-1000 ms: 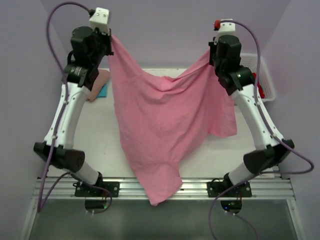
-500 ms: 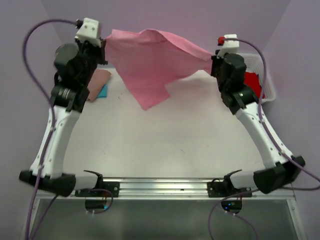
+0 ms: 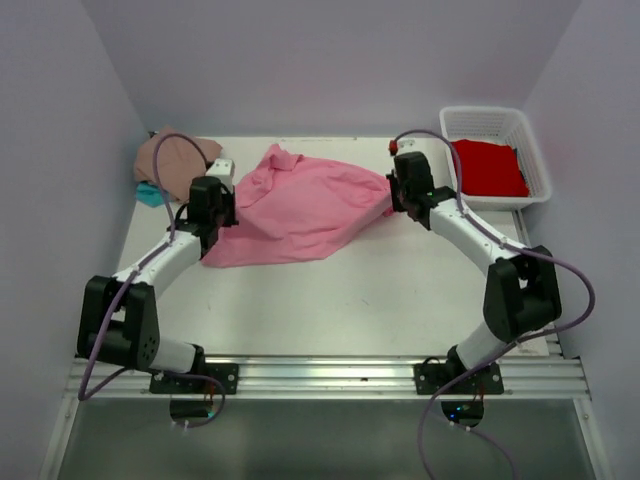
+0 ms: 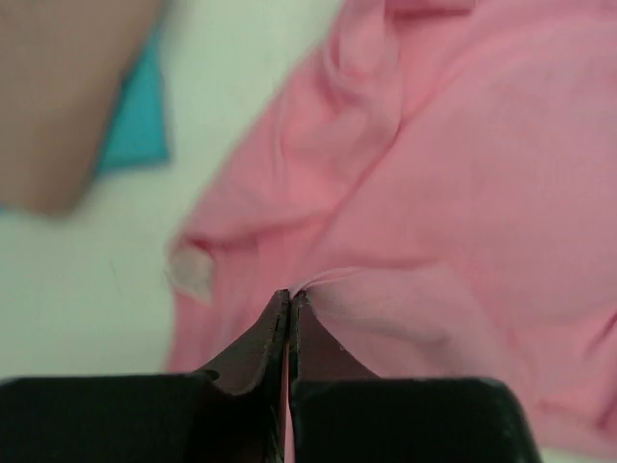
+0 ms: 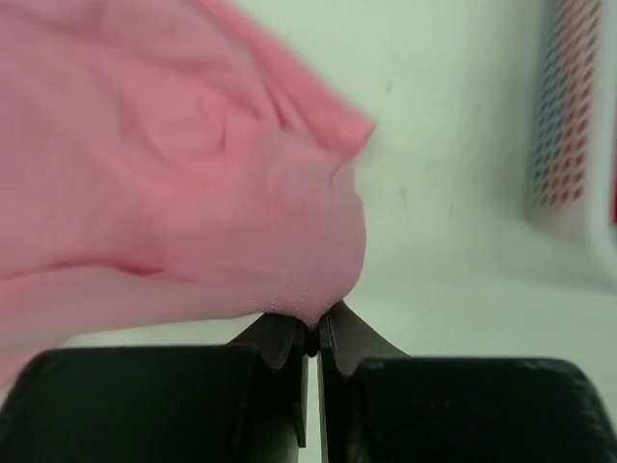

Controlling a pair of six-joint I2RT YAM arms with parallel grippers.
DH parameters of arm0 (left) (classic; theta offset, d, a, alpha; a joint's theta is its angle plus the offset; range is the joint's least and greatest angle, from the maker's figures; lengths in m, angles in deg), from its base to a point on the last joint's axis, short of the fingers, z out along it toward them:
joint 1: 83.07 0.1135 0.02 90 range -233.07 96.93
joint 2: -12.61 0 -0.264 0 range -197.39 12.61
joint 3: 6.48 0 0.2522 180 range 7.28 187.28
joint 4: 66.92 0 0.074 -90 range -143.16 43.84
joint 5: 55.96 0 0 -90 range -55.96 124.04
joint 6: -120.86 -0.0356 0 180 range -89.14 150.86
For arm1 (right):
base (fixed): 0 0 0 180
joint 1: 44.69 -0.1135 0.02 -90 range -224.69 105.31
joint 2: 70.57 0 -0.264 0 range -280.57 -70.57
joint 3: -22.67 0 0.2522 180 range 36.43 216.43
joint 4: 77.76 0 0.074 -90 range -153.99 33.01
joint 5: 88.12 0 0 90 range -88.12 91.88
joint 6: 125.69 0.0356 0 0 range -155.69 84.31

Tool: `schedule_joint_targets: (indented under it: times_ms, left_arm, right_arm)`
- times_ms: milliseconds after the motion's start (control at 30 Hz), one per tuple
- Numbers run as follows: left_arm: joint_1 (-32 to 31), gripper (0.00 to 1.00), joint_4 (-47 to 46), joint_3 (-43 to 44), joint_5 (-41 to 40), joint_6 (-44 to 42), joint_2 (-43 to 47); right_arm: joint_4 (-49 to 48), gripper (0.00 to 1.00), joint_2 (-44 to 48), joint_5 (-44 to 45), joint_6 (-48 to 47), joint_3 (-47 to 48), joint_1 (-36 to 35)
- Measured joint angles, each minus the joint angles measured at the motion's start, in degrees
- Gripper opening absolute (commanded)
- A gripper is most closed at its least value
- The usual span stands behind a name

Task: Fold and stack the t-shirts
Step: Flatten out the tshirt

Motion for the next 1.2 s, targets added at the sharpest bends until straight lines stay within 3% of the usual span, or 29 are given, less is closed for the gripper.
schedule_joint_targets:
  times_ms: [133, 367, 600, 900, 1100, 1133, 1167, 1200]
  left_arm:
    - [-0.3, 0.00, 6.6, -7.0, 0.8, 5.4, 2.2]
    - [-3.3, 0.00, 10.2, -6.9, 0.8, 11.0, 23.5]
    - [-3.3, 0.00, 22.8, -5.6, 2.1, 15.5, 33.9]
    - [-3.3, 0.00, 43.1, -4.9, 7.8, 22.3, 42.0]
    - [-3.3, 0.00, 56.7, 3.2, 9.2, 27.0, 45.9]
    - [-3.3, 0.02, 58.5, 5.1, 9.6, 27.7, 46.2]
    - [-3.3, 0.10, 59.7, 6.4, 10.0, 28.3, 46.4]
    - [-3.3, 0.29, 61.0, 7.8, 10.8, 29.1, 46.6]
  right_arm:
    - [5.0, 0.00, 0.2, -2.0, 2.9, -9.6, -0.9]
    - [7.8, 0.00, 13.6, -1.6, 4.8, -14.6, -5.8]
    - [15.7, 0.00, 22.9, 0.5, 7.3, -15.8, -6.5]
    - [33.2, 0.00, 23.9, 2.5, 14.2, -13.7, -6.5]
    - [43.8, 0.01, 24.8, -0.3, 19.9, -10.1, -6.5]
    - [45.7, 0.27, 25.1, -1.3, 20.6, -9.5, -6.5]
    - [47.6, 0.40, 25.2, -2.6, 21.3, -8.8, -6.5]
    - [49.3, 0.49, 25.3, -3.6, 21.6, -8.1, -6.5]
